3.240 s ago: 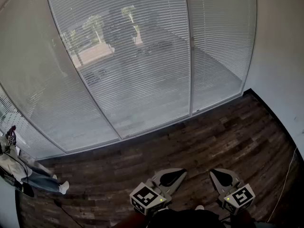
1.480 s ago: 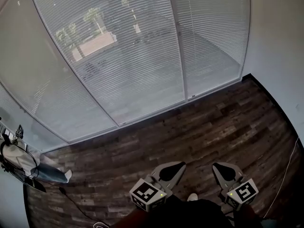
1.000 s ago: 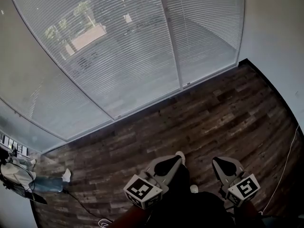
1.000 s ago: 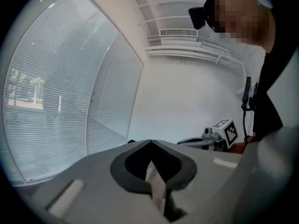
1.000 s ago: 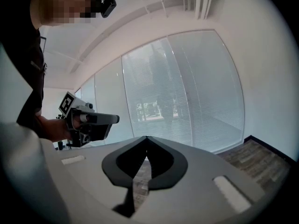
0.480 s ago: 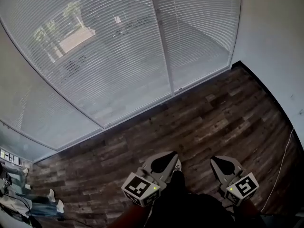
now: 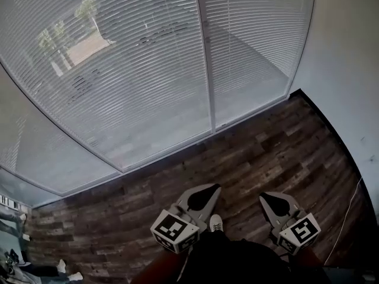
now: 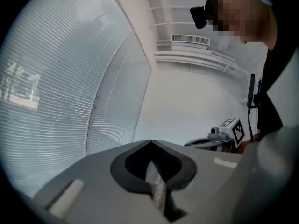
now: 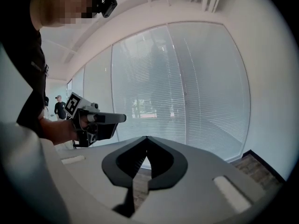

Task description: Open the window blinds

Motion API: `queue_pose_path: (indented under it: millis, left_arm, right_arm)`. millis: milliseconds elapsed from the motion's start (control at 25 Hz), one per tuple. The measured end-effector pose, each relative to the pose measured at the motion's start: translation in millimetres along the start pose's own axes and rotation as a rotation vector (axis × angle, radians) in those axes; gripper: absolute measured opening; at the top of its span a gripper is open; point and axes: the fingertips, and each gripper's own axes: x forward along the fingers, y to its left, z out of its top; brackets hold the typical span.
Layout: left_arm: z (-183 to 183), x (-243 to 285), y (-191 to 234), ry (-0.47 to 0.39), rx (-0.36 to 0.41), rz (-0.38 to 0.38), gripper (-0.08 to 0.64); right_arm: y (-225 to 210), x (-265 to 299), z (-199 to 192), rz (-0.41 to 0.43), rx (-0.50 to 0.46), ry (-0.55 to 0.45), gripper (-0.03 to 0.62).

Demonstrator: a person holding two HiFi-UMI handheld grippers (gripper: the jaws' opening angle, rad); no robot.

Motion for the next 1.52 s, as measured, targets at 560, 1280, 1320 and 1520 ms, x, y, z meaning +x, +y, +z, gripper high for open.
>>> queue_pose_path:
  millis: [560,1280,1320,1520]
  left_arm:
    - [14.1,28.2,100.5,0.006,0.016,0.045,0.0]
    - [6.4,47.8,145.2,-0.015,-0.014,0.125,0.0]
    - [5.9,52.9,149.6,-0.014,-0.015,0.134,0.0]
    - [15.0,94.0,180.1,-0.023,-0.003,0.184,0.0]
  right_arm:
    - [-39.2,116.2,32.8,0.05,-0.05,0.001,0.026]
    - [-69.0,161.2,33.3,0.113,-0.073,0.032,0.026]
    - [-73.9,166.5,35.1,0.122,-0.07,0.027,0.026]
    - [-122.7,201.8,46.2,0.163,-0.065,-0.009,0.026]
